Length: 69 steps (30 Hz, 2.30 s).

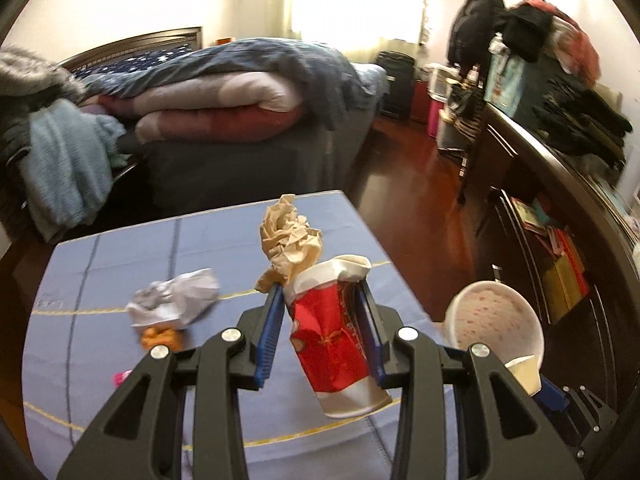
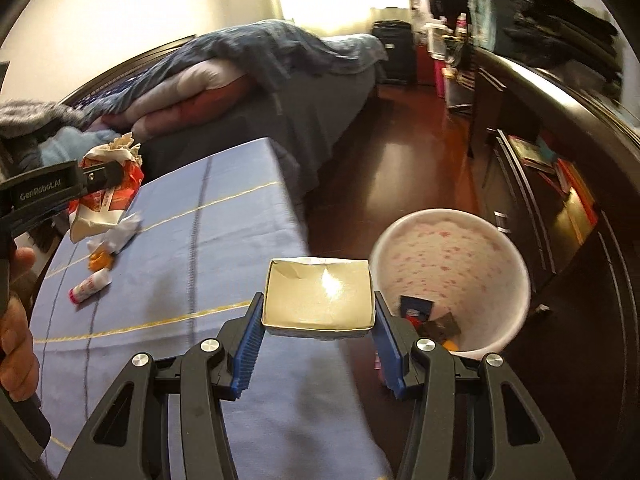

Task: Collect trash
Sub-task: 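Carry the red cup and cream box over the wastebasket with both tools, then open both tools to drop the cup and box, then return to the table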

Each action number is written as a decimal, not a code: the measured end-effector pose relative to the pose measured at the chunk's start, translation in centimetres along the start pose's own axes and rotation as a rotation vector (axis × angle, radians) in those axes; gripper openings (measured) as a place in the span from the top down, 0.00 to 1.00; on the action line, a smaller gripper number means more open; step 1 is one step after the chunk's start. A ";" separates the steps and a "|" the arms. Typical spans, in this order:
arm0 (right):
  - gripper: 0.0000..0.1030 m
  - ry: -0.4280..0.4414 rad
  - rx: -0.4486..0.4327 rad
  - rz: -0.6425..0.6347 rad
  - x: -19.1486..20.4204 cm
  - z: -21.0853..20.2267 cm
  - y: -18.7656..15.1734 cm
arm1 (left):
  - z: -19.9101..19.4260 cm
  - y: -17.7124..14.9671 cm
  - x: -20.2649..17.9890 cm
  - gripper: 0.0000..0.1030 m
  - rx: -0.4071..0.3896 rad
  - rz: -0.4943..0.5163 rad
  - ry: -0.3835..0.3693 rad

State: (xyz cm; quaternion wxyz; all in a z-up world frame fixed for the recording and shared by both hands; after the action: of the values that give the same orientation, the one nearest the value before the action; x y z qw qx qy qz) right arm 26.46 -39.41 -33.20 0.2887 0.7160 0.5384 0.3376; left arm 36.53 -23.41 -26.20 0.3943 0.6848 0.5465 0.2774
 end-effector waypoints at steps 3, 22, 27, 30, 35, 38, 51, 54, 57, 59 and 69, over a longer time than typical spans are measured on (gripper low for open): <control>0.50 -0.035 -0.007 0.028 -2.0 0.0 0.1 | 0.6 0.1 -2.0 0.64 -0.003 0.029 -0.031; 0.50 -0.214 -0.026 0.150 -12.0 1.0 0.5 | 5.6 -0.9 -14.2 0.64 0.048 0.147 -0.276; 0.50 -0.250 -0.023 0.167 -13.8 1.6 0.3 | 6.9 -1.6 -16.7 0.64 0.061 0.184 -0.311; 0.50 -0.269 -0.016 0.180 -14.9 2.0 0.0 | 8.0 -2.0 -18.1 0.64 0.086 0.195 -0.343; 0.50 -0.292 0.007 0.199 -16.2 2.9 -0.7 | 9.6 -2.9 -20.0 0.64 0.113 0.225 -0.362; 0.50 -0.304 0.018 0.198 -16.6 3.6 -0.9 | 10.7 -3.3 -20.9 0.64 0.139 0.233 -0.368; 0.48 -0.338 0.038 0.181 -17.7 6.4 -1.3 | 13.4 -4.6 -22.8 0.52 0.229 0.226 -0.392; 0.42 -0.344 0.034 0.182 -18.0 6.5 -1.3 | 13.3 -4.4 -22.9 0.38 0.228 0.215 -0.408; 0.38 -0.349 0.031 0.183 -18.1 6.4 -1.3 | 13.0 -4.2 -23.0 0.32 0.212 0.221 -0.408; 0.37 -0.350 0.031 0.185 -18.1 6.2 -1.3 | 12.7 -4.0 -23.0 0.29 0.204 0.224 -0.411; 0.29 -0.313 0.044 0.168 -14.7 3.8 -0.9 | 9.6 -2.1 -17.6 0.24 0.131 0.166 -0.328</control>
State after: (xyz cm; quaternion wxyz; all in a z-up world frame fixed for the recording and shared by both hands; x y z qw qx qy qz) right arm 26.12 -53.58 -38.68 0.3240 0.8084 0.4324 0.2333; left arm 38.81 -42.51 -32.14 0.4083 0.7878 0.4336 0.1574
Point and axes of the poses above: each gripper's, at about its wrist camera, not at the fingertips, and z roughly the way its jaws point, x to its left, y to its top, the point moved 4 cm from there along z, roughly the way its jaws point, and after that the axes turned 10 degrees about -x, right-handed, at the moved point
